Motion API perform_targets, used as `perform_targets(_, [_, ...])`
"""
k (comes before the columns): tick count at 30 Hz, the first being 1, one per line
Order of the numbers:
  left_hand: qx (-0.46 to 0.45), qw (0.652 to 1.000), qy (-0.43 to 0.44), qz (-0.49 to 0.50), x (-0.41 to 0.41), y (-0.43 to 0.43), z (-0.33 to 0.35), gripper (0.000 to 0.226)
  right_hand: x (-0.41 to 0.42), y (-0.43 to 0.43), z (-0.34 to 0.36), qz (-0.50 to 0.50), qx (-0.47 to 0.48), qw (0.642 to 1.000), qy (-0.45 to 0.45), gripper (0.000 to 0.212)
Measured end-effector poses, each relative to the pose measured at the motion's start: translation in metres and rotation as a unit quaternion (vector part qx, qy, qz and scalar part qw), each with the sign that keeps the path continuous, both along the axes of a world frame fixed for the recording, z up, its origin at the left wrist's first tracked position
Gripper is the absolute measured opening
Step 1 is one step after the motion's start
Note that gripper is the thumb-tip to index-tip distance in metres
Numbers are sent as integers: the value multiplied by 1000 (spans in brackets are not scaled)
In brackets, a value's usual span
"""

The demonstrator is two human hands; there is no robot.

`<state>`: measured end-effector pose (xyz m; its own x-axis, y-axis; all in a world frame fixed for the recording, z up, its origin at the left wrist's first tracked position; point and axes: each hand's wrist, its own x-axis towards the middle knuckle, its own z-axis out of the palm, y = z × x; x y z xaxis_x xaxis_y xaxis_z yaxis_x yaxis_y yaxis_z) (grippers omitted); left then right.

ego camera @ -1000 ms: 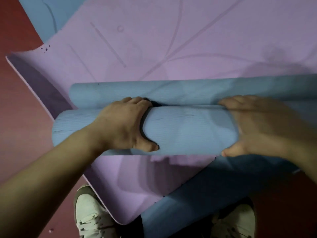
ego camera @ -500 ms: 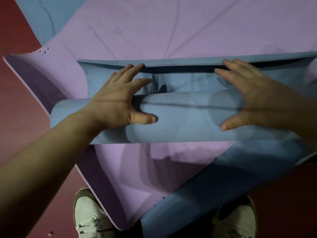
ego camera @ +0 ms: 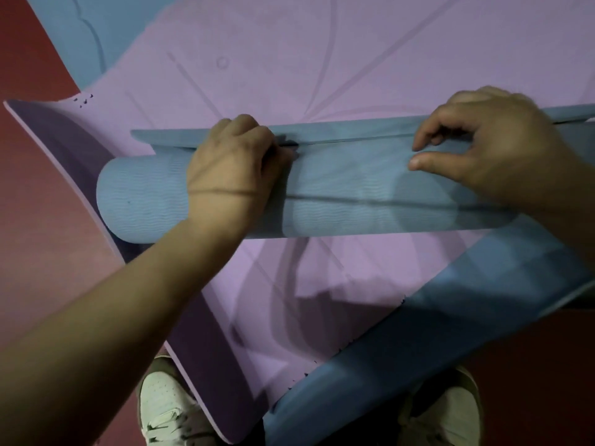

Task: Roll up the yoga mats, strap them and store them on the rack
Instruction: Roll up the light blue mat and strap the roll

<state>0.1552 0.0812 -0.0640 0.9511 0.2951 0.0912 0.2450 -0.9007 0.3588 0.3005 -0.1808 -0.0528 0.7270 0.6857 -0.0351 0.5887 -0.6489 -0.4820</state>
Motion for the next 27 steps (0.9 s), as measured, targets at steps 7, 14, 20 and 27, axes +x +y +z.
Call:
perform_targets(7, [163,976,102,-102,-44,-17,-13,125,-42,-9,2,16,-52,993,-103,73])
perform_targets(14, [151,978,72,-126,-12,3,-7,110,-44,-1,-5,41,-177,973,-145,117])
perform_targets(20, [49,968,156,-189,-31,13,12,109,-52,-12,15,106,-209,970,-71,108])
perform_targets(27, [-23,957,212,-195,-36,19,8,107,-61,-11,14,100,-265,958,38,113])
